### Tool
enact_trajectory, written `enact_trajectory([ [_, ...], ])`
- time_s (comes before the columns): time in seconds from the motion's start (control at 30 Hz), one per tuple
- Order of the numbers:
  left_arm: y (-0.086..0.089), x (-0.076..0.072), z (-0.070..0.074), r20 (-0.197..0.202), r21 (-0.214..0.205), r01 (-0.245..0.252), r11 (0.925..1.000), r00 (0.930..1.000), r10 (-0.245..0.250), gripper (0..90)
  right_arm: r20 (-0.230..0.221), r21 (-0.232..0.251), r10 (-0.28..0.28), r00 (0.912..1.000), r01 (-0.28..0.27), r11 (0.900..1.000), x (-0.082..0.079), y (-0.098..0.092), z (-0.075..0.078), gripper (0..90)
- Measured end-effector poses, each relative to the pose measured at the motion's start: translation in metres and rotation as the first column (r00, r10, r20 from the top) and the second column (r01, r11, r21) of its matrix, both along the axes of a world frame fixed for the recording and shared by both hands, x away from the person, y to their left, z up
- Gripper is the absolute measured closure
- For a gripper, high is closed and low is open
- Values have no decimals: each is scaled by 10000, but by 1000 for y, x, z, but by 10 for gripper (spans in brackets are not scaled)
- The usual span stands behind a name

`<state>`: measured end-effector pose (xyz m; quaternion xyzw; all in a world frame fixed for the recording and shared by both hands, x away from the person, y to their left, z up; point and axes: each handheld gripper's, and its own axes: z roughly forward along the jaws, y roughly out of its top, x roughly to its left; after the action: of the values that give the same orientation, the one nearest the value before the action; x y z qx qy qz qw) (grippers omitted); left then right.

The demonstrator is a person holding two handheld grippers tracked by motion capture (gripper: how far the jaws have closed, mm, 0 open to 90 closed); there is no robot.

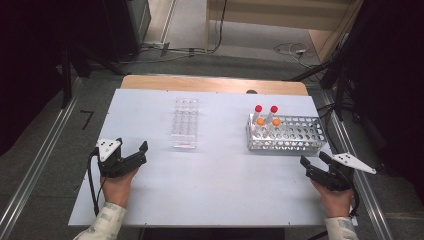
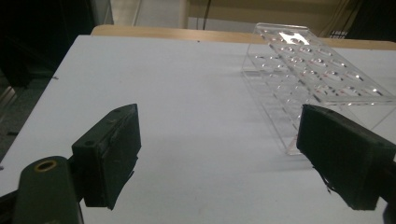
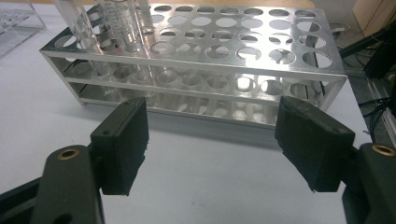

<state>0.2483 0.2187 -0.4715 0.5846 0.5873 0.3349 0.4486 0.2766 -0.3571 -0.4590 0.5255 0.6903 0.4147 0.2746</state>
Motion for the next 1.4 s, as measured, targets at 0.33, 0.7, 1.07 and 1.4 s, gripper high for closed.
enact_trajectory([
  [0.33,-4,1,0,-48,342,82,9994,10000,-80,144,-189,338,295,9994,-289,9990,4,4,0,248],
  [0.7,-5,1,0,-49,580,63,9983,10000,-61,144,-68,338,388,9992,-386,9987,8,12,1,269],
  [1.07,-5,3,-1,-44,669,14,9978,10000,-11,147,-23,374,652,9979,-651,9972,13,20,3,276],
  [1.4,-9,4,-2,-111,819,104,9966,9999,-95,147,86,463,803,9967,-806,9957,20,27,5,297],
])
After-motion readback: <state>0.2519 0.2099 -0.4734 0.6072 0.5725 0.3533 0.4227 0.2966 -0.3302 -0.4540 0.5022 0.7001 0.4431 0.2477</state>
